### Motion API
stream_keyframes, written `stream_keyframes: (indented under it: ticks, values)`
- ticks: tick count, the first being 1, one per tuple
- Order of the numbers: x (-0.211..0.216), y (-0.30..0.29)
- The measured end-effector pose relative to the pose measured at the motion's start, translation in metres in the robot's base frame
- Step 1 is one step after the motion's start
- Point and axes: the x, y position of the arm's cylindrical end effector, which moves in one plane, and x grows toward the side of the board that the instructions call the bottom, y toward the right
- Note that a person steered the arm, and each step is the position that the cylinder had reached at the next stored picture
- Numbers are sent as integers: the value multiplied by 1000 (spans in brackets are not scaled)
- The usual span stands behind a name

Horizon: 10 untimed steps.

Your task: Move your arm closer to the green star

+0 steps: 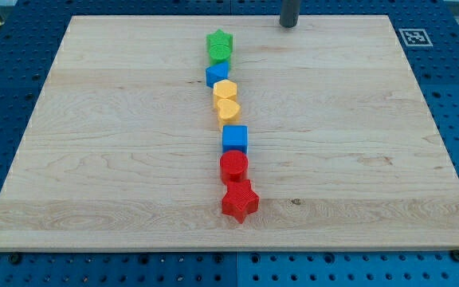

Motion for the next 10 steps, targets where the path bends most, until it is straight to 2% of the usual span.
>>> stream_keyframes:
  ticks: [2, 3, 5, 6, 8, 9, 10]
  values:
    - [2, 10]
    - [41, 34]
    - [181, 34]
    - [221, 34]
    - [219, 34]
    - [173, 27]
    - [114, -11]
